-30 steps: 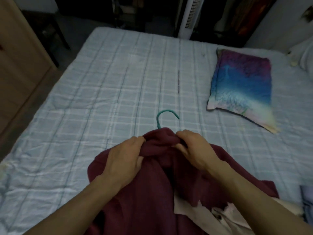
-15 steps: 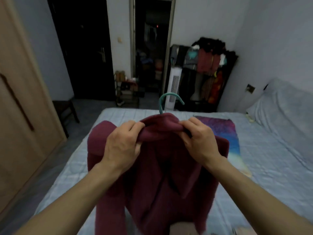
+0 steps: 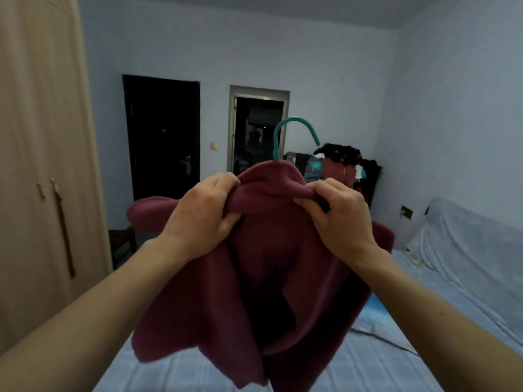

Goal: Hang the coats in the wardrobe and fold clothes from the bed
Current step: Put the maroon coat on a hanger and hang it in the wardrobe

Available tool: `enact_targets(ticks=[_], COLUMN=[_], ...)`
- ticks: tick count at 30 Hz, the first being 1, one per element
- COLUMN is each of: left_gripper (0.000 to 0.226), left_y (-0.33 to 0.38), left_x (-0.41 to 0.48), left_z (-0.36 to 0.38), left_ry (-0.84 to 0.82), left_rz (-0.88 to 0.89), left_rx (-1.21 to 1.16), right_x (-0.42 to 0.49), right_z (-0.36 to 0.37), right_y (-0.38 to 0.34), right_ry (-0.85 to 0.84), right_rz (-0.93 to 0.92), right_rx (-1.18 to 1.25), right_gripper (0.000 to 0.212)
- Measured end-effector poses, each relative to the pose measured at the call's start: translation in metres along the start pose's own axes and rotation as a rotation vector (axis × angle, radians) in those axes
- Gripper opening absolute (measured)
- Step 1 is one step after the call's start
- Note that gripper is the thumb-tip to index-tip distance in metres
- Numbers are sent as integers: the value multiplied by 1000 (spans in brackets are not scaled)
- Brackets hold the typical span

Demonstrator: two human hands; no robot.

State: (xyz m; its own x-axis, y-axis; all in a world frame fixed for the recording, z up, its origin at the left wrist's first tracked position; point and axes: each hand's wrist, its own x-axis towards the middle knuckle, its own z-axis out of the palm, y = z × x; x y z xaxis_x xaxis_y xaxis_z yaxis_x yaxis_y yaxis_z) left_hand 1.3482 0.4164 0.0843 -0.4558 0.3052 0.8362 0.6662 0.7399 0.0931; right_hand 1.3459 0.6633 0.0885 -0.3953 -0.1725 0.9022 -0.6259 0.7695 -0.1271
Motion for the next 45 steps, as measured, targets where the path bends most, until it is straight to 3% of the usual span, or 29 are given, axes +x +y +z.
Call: enact_targets(ticks=[5,8,17,23,32,36,40,45], left_gripper=[40,35,26,26,24,21,15,12], left_y=[11,24,81,137,189,199,201,194], left_x=[-19,-33,-44,-84,-129,-146,-166,-199], left_z=[-27,-34,-67,-62,-102,-123,-145,-178], left_ry=[-89,-111,57,-129,-194,-134,-71,12], left_rz=[-3,-23,10,-7,-162,-263,-374,-493], left_rx=[-52,-91,133,282,240,242,279,340], right_x=[-14,-24,-30,-84,-121,-116,-113,-114], right_z=[-17,-31,-91,-109,-113,-105,-96,-82], right_y=[-23,-31,-39,-34,-63,-99,-144,-209], right_ry=[-21,-60,51,-69,-132,-158,-99,-232], right_rz=[-7,-10,-93,-92,-60,-47,-109,-47], right_rx=[-28,-37,-86,-35,193,256,79,296], right_gripper=[30,30,37,33,20,16,13,27])
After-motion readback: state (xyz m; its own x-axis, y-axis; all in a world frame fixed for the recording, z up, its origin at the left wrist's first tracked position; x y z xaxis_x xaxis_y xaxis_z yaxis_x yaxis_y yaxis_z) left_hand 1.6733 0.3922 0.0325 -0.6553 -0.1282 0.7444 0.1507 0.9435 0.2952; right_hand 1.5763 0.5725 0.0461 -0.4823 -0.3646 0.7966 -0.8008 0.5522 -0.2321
